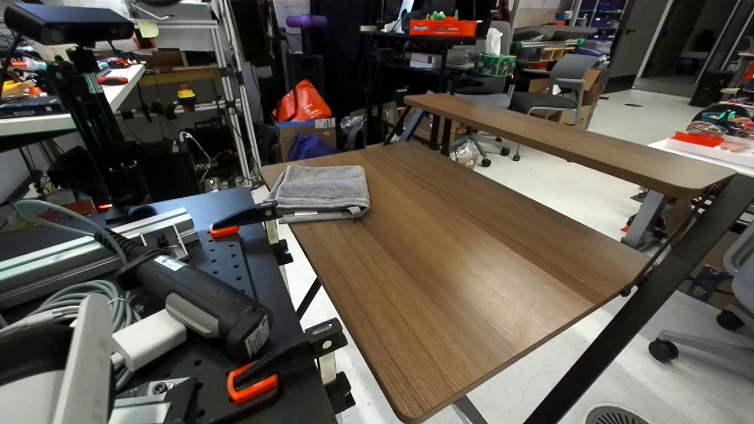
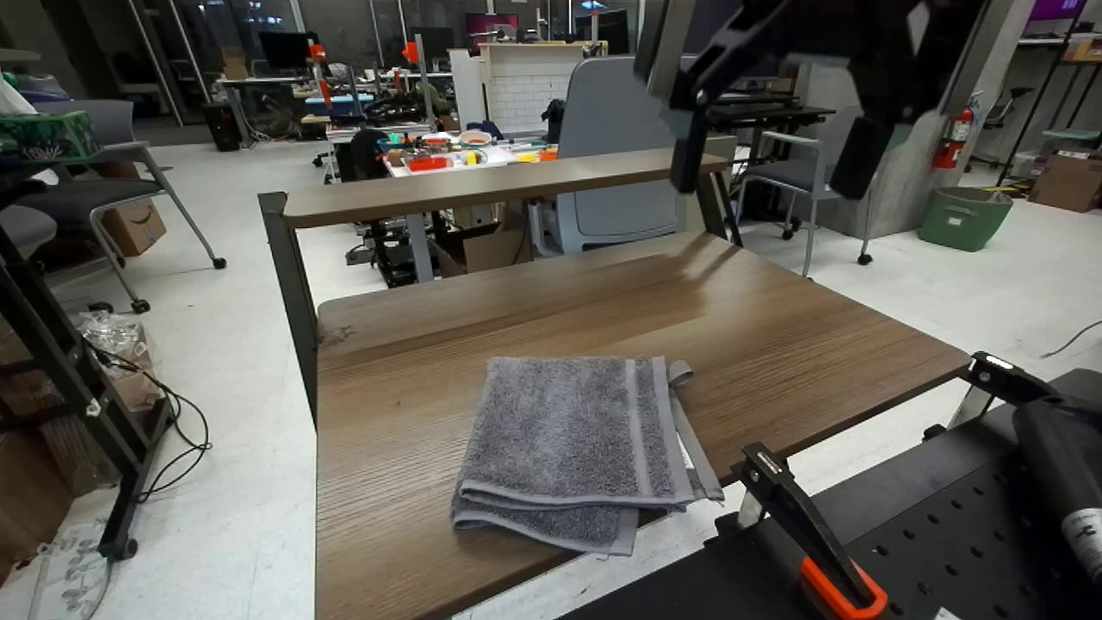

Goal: Move the cloth to the right

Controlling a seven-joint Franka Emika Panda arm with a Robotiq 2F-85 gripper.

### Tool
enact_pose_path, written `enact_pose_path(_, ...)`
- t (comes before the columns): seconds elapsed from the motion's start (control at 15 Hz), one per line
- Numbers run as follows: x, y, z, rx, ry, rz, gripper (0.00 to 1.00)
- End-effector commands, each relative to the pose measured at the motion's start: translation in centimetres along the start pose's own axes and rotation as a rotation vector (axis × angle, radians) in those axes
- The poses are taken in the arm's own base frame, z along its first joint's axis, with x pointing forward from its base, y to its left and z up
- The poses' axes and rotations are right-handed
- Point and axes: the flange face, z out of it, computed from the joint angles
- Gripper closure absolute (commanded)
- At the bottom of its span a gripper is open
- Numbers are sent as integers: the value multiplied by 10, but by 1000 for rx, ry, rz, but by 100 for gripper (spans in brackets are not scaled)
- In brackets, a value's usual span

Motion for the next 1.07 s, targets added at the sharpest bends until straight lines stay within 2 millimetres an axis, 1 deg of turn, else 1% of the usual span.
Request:
enact_pose_path(0.0, 15, -19, 48, -42, -38, 29, 0)
enact_pose_path(0.47, 25, -57, 144, -126, -129, 31, 0)
enact_pose_path(0.8, 38, -81, 197, -111, -156, -5, 0)
enact_pose_path(1.0, 47, -90, 222, -104, -146, -25, 0)
